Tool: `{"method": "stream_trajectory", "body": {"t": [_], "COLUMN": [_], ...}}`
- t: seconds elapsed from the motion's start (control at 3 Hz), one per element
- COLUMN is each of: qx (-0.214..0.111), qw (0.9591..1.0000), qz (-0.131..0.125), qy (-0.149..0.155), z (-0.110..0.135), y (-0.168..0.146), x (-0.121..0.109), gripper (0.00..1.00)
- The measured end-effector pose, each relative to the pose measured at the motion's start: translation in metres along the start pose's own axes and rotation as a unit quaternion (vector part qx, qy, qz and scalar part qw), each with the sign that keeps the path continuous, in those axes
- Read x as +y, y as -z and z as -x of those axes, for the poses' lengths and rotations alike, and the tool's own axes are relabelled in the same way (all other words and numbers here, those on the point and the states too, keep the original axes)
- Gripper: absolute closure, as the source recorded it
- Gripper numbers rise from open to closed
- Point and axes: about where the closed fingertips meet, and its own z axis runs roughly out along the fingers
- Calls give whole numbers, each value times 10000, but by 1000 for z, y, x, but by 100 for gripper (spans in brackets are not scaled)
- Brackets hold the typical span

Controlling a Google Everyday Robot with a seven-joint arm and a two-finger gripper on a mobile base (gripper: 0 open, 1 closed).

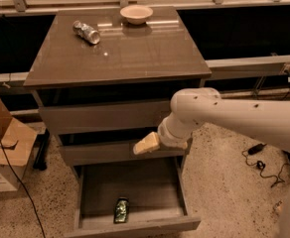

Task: Pick green can from bottom drawer and place on counter

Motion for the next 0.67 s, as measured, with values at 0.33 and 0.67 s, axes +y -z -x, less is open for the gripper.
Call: {"method": "stream_trajectory", "body": {"t": [0.33, 0.67], "qx": [326, 498], "qw": [9957, 9860], "qz": [93, 262], "qy": [-865, -1573], "z": [-16, -35], "y": [-63, -122], "x": [6, 3], "gripper": [0, 0]}}
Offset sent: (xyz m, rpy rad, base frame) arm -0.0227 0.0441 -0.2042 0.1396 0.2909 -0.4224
